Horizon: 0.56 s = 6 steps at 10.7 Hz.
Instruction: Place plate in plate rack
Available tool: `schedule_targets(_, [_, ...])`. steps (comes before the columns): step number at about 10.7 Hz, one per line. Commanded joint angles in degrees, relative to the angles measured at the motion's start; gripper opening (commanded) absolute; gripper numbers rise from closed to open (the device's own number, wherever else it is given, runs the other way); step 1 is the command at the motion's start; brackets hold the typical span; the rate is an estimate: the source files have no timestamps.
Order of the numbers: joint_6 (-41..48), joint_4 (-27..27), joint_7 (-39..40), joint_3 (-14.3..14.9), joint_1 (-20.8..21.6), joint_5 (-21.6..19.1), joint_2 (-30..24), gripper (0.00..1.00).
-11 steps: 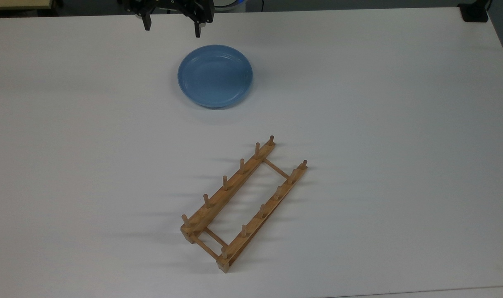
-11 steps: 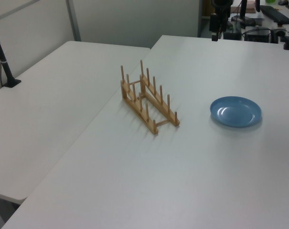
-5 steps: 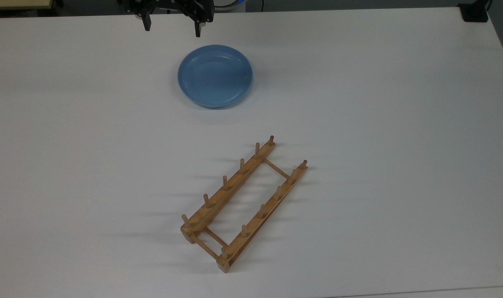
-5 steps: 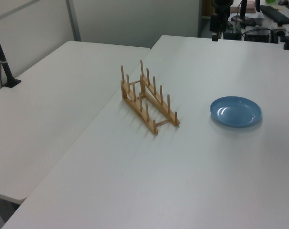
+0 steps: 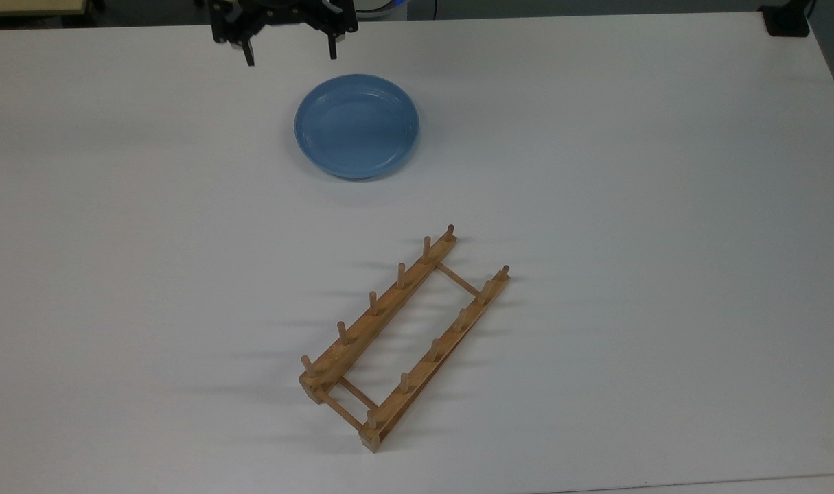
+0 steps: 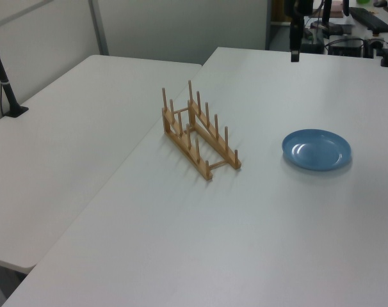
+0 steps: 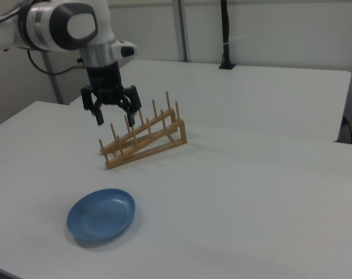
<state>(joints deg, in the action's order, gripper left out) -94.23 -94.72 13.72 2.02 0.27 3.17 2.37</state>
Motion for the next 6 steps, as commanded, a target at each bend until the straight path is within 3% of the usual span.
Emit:
schedule_targets(1, [-1.64, -5.55, 15.24, 0.18, -0.18, -1.06, 1.13, 1.00])
schedule_targets(3, [-5.77, -10.63, 20.80, 0.27, -1.50, -0.79, 2.80, 1.00])
schedule_targets(6, [-9.73, -15.57, 23.20, 0.27, -2.82, 1.92, 7.19, 0.99])
